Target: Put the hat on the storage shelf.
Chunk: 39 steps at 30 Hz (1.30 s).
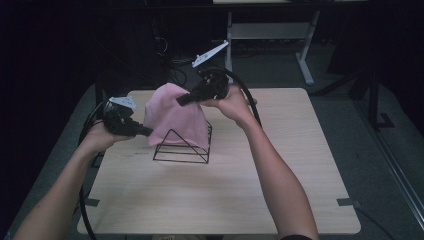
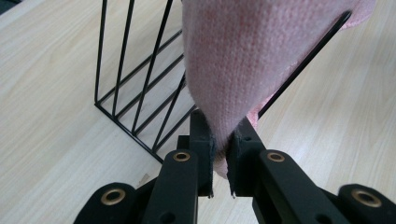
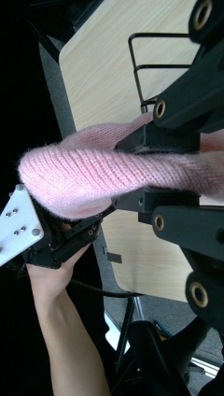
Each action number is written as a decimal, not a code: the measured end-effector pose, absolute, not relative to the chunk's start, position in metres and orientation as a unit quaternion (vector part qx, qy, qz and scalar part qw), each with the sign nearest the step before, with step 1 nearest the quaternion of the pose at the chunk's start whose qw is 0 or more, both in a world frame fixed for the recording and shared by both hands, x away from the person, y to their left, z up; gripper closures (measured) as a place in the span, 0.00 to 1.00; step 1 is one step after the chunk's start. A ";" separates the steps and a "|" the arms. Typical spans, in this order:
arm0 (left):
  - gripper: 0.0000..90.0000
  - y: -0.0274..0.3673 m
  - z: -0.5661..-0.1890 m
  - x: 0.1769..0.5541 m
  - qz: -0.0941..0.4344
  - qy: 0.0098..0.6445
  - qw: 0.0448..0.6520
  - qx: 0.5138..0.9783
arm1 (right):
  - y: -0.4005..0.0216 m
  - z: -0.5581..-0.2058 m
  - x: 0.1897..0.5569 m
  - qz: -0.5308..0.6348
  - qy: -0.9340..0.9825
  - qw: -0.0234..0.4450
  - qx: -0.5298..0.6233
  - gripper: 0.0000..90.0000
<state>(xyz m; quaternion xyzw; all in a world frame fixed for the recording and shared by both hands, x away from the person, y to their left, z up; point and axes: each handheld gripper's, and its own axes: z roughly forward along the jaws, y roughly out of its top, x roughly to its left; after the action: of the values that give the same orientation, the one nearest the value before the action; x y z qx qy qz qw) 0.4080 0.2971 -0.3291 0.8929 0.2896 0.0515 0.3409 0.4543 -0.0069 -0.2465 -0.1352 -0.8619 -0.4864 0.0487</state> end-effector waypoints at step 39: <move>0.91 0.295 -0.377 0.404 0.067 0.294 0.280 0.911 | 0.007 -0.301 0.445 -0.449 -0.879 0.082 -0.137 0.83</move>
<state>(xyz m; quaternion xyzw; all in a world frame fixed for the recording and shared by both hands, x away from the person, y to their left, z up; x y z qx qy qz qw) 0.4038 0.2947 -0.3774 0.9114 0.2941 0.0666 0.2802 0.4451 0.0069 -0.3006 -0.1372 -0.8792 -0.4489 0.0823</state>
